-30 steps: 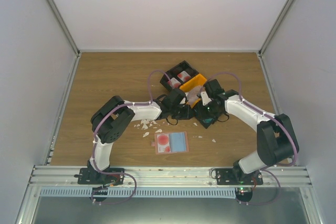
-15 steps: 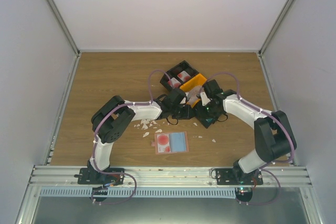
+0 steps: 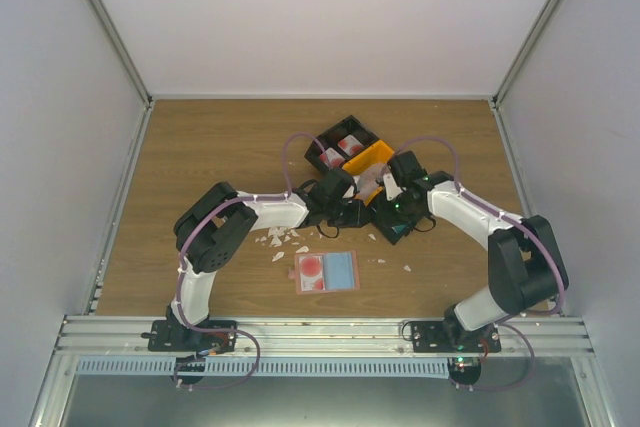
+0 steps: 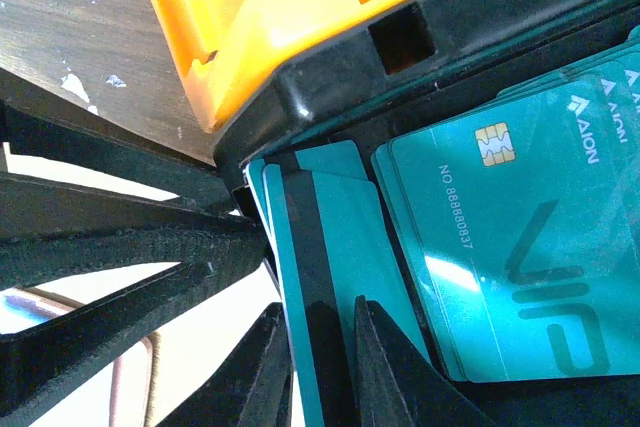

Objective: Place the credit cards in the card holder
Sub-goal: Pick up the credit card from the storage box.

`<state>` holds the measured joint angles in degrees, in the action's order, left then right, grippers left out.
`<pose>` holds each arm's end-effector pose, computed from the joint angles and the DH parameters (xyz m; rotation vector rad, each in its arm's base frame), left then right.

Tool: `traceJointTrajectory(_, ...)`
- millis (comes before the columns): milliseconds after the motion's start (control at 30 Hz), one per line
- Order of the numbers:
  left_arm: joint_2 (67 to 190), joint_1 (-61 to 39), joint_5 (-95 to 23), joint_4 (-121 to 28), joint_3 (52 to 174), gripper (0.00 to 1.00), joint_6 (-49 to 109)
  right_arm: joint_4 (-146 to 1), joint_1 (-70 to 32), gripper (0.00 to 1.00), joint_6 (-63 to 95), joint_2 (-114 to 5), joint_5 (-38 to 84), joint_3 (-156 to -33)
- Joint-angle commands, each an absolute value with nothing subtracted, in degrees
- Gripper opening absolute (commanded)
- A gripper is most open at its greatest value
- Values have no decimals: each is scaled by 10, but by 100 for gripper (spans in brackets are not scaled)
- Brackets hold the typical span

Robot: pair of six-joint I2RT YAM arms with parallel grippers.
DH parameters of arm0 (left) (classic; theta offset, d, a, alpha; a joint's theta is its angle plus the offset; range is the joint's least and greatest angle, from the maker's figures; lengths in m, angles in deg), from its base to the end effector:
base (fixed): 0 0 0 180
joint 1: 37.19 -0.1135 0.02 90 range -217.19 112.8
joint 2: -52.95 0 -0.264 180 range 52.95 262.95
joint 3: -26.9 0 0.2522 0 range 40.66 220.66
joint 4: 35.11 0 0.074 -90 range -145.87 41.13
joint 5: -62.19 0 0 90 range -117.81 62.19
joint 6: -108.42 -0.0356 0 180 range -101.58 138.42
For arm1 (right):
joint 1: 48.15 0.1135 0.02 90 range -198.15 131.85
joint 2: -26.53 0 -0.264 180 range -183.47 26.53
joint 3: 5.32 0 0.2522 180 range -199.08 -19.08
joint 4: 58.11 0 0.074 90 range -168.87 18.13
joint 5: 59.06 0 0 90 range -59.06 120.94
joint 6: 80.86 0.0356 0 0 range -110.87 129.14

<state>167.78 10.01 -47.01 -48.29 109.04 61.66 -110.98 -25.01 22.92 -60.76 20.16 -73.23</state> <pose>0.2754 -0.3147 0.1396 0.2704 2.6157 -1.0674 0.2536 0.1156 0.1897 -0.2773 2.8674 0.4002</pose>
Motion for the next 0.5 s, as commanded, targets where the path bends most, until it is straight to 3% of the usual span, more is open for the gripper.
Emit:
traceJointTrajectory(0,1691,104,-465,-466,1110,24,606,-1113,-246,18,234,-596,178,-721)
traceJointTrajectory(467,1695,104,-463,-472,1115,24,603,-1097,-256,18,251,-574,153,-706)
